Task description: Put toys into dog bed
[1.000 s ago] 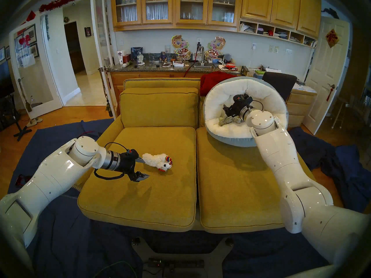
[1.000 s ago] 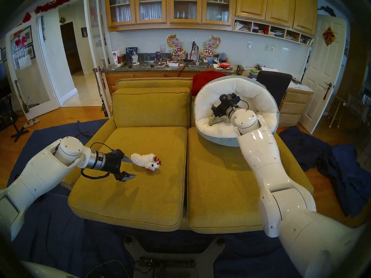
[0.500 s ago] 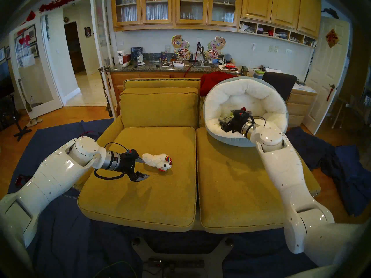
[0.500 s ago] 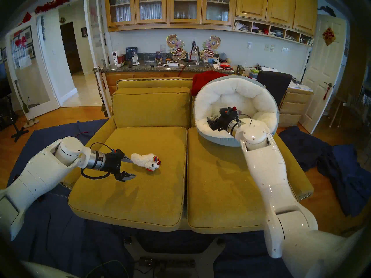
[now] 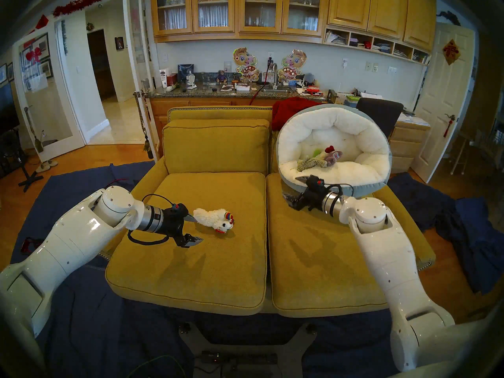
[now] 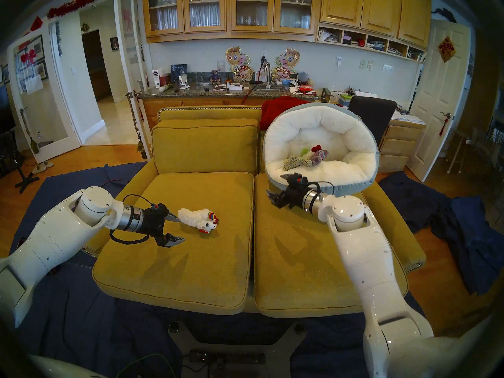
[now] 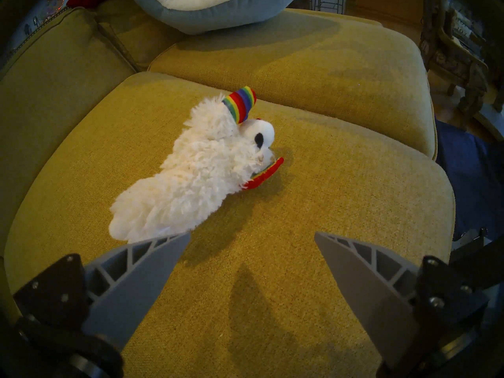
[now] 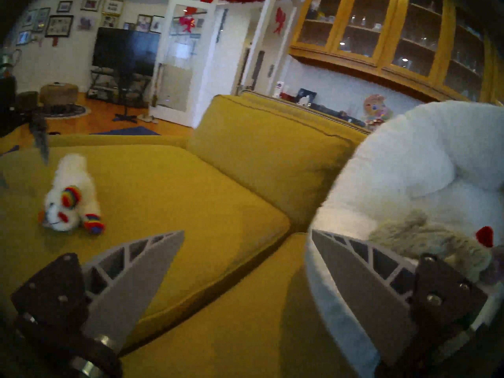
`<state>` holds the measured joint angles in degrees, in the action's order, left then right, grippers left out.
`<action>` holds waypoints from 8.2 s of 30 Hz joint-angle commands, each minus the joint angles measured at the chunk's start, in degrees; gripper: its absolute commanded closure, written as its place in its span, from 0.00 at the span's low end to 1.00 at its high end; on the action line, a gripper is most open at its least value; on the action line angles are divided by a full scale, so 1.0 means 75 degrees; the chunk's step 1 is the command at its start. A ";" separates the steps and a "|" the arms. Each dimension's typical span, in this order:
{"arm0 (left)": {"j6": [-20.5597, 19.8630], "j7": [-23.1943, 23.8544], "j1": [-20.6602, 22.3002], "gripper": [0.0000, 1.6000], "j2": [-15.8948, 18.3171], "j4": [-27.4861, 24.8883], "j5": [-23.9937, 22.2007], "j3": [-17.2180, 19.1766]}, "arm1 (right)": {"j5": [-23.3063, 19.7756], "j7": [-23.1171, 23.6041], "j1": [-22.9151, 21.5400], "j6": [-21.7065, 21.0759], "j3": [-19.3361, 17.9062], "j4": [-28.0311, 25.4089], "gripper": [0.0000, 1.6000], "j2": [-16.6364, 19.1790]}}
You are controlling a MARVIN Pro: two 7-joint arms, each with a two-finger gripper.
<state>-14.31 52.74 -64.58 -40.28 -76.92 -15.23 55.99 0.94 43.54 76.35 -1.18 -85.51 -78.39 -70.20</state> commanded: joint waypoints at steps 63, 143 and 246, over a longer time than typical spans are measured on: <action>-0.0002 0.0032 0.1158 0.00 -0.0439 0.0393 0.0496 0.0518 | -0.2971 0.2214 0.4433 -0.2017 -0.2278 -0.4071 0.00 0.0122; 0.2350 0.2446 0.4106 1.00 -0.3297 0.4621 0.3363 -0.0250 | -0.2938 0.2688 0.4181 -0.1847 -0.2529 -0.3568 0.00 -0.0120; -0.1886 0.3231 0.3025 1.00 -0.3827 -0.0860 0.4518 -0.1060 | -0.2568 0.2625 0.4292 -0.1938 -0.2527 -0.3999 0.00 -0.0720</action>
<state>-28.66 76.45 -43.66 -68.49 -81.58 18.92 47.48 -18.20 63.41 110.11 -15.90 -104.66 -107.28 -75.55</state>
